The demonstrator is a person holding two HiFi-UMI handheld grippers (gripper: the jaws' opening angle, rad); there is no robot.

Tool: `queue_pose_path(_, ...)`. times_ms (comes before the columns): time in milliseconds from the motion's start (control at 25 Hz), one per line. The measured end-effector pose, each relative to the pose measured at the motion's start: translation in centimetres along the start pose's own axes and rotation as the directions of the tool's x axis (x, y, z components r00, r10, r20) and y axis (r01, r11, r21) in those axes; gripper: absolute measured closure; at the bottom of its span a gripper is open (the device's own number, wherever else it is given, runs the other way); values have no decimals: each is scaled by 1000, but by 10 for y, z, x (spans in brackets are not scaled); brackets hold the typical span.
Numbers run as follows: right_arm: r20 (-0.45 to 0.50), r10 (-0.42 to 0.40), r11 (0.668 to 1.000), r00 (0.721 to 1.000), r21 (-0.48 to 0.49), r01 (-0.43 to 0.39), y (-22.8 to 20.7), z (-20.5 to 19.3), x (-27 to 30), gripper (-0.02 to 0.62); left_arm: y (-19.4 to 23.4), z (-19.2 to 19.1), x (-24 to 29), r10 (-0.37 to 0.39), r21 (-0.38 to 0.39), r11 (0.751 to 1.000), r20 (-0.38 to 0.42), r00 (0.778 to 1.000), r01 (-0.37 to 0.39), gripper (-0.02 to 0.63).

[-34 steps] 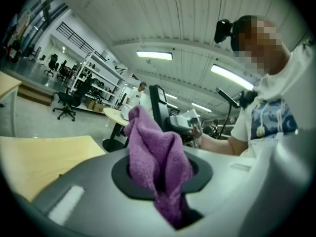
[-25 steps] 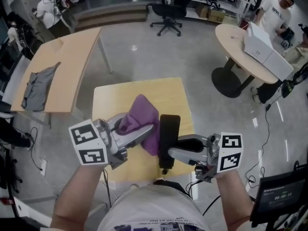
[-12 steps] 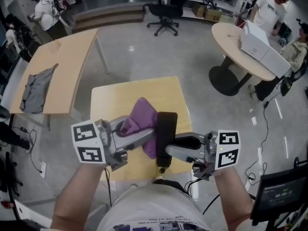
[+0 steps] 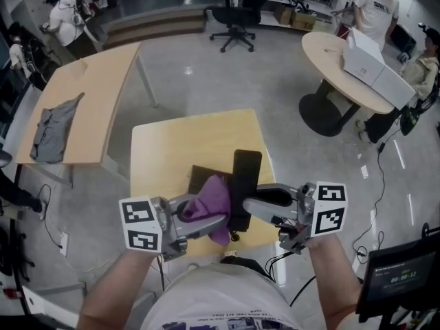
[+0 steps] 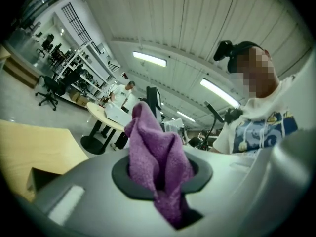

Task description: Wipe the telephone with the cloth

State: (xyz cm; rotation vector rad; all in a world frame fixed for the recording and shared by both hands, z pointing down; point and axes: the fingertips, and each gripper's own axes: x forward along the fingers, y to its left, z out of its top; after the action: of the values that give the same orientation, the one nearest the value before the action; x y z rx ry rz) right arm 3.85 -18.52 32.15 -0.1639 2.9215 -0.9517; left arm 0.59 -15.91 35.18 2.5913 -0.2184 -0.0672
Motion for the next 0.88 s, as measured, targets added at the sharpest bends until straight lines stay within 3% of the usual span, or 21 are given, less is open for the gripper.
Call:
queue_pose_path(240,6,43,999,999,-1,-43,7,3,-2,520,11,-13,-8,-20,-37,999,-22,1000,19,522)
queue_pose_path(440,-32,102,995,994,3,-102,19,-8,5,520,36,38,-19,-19,-68,997,131,991,28,522)
queue_pose_path(680,-88,153,988,984,13,-153,31,-23,20,520,32,113,-14,-98,-2,995,259,961,103,522)
queue_pose_path(880,-98,160,987,982,17,-159,33,-28,23,520,25,130,-10,-164,-17,984,310,936,178,522)
